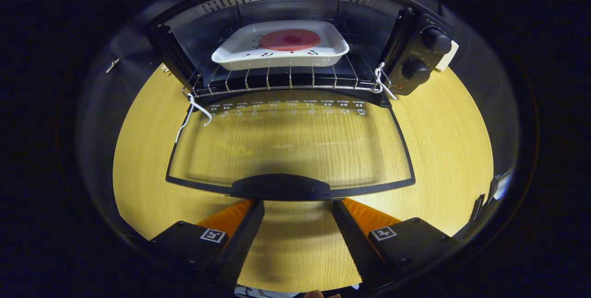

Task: Open the toaster oven, put the food inside, and close the toaster oven door.

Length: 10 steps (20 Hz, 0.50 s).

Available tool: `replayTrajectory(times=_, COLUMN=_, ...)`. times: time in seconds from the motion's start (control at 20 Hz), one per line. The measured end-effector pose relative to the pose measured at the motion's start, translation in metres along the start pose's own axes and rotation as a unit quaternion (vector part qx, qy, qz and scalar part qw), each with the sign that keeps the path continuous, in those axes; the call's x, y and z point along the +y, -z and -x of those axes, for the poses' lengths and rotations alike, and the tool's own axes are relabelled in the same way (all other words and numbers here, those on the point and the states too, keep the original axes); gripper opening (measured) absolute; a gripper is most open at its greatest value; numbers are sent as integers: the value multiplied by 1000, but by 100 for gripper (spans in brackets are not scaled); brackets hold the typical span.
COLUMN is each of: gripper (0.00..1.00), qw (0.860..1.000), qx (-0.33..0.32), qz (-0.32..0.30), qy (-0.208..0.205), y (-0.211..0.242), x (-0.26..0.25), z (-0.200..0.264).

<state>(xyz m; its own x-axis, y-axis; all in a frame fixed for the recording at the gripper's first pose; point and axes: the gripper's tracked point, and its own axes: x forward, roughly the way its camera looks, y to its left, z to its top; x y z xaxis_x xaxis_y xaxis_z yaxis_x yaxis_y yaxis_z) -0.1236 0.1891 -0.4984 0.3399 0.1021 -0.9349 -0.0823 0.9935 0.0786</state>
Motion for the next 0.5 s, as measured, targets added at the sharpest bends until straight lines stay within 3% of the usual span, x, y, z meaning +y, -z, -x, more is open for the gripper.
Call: replayTrajectory(times=0.5, gripper=98, qw=999, qx=-50, qz=5, qy=6, y=-6, x=1, z=19)
